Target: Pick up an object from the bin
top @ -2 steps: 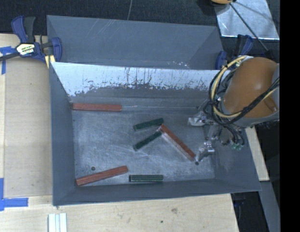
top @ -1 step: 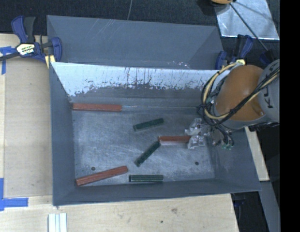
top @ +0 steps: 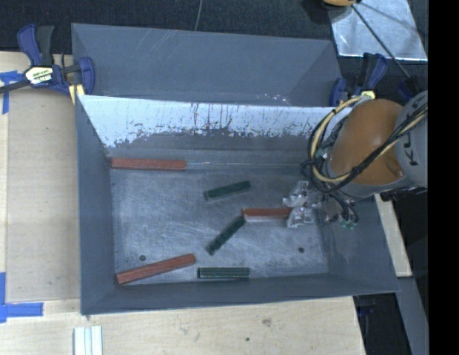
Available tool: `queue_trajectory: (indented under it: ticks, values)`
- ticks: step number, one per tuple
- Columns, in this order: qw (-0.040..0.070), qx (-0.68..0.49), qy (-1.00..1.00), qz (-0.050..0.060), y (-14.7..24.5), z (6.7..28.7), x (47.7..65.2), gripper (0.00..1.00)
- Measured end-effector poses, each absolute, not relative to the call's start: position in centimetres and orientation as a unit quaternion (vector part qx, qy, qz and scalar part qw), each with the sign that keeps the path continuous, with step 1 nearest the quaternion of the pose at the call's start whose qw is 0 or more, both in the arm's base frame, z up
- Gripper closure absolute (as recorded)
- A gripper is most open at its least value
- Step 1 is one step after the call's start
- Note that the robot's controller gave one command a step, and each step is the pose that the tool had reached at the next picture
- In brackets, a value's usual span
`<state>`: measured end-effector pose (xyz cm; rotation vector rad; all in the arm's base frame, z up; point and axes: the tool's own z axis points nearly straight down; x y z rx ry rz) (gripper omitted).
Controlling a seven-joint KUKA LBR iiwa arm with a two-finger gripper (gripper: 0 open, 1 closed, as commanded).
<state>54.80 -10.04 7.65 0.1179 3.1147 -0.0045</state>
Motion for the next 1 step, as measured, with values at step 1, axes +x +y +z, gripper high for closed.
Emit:
queue_trajectory:
  ticks: [1]
  values:
    - [0.003,0.041,0.999,0.0,-8.16,23.03,56.88,1.0]
